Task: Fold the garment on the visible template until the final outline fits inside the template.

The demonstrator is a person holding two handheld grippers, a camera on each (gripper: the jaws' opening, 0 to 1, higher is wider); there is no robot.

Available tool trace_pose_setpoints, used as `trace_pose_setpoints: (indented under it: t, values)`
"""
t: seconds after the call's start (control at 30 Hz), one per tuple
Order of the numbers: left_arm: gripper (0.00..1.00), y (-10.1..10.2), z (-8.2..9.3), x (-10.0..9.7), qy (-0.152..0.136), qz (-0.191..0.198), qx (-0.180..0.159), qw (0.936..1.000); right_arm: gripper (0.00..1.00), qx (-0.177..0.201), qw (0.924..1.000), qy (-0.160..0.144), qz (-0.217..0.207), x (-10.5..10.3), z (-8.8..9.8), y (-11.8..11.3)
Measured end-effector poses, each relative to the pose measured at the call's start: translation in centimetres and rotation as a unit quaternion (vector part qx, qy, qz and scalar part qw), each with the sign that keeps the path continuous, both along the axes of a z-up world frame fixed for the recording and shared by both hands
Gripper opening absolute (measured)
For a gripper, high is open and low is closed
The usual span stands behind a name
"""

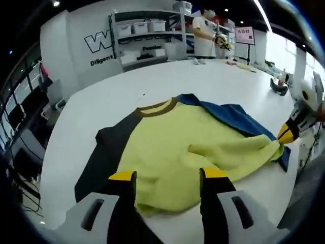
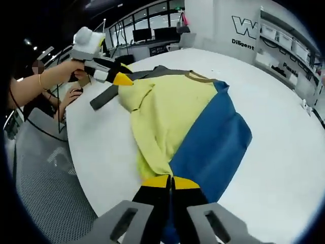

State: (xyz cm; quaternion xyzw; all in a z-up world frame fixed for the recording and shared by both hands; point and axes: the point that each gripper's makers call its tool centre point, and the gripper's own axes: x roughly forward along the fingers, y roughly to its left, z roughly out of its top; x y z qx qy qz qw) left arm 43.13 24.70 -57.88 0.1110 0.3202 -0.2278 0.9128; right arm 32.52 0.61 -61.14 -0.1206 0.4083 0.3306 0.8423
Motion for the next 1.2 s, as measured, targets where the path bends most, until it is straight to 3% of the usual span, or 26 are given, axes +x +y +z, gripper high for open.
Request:
trace_pose_setpoints:
  t: [0.17, 0.23, 0.4, 0.7, 0.73, 0.83, 0.9, 1.1, 1.2]
  values:
    - [0.58, 0.5, -0.2, -2.1, 0.013, 0.032, -0.034, 0.9988, 0.00, 0.003, 1.0000, 0.001, -0.003, -0.1, 0.2, 0.0]
    - [0.59, 0.7, -0.7, -2.5, 0.013, 0.031, -0.029, 0.9990, 0.00, 0.006, 1.0000, 0.001, -0.005, -0.1, 0.2, 0.0]
    - [0.57, 0.6, -2.0, -3.5, 0.038, 0.052, -0.064, 0.9959, 0.00, 0.015, 0.9998, 0.006, -0.014, -0.2, 0.2, 0.0]
    - [0.53, -0.3, -3.8, -4.1, 0.068, 0.060, -0.093, 0.9915, 0.00, 0.021, 0.9996, 0.007, -0.017, -0.3, 0.2, 0.0]
    - [0.51, -0.5, -3.8, -4.0, 0.068, 0.059, -0.100, 0.9909, 0.00, 0.022, 0.9996, 0.007, -0.017, -0.3, 0.2, 0.0]
    - [0.45, -2.6, -3.1, -3.7, 0.069, 0.056, -0.179, 0.9798, 0.00, 0.025, 0.9995, 0.007, -0.018, -0.3, 0.2, 0.0]
    - [0.45, -3.0, -3.3, -3.5, 0.064, 0.045, -0.175, 0.9815, 0.00, 0.029, 0.9994, 0.008, -0.020, -0.3, 0.3, 0.1]
    - [0.22, -3.6, -4.0, -3.7, 0.074, 0.024, -0.157, 0.9845, 0.00, 0.030, 0.9993, 0.007, -0.021, -0.3, 0.3, 0.1]
    - [0.00, -3.3, -4.1, -3.7, 0.076, 0.026, -0.152, 0.9851, 0.00, 0.032, 0.9993, 0.006, -0.022, -0.3, 0.3, 0.1]
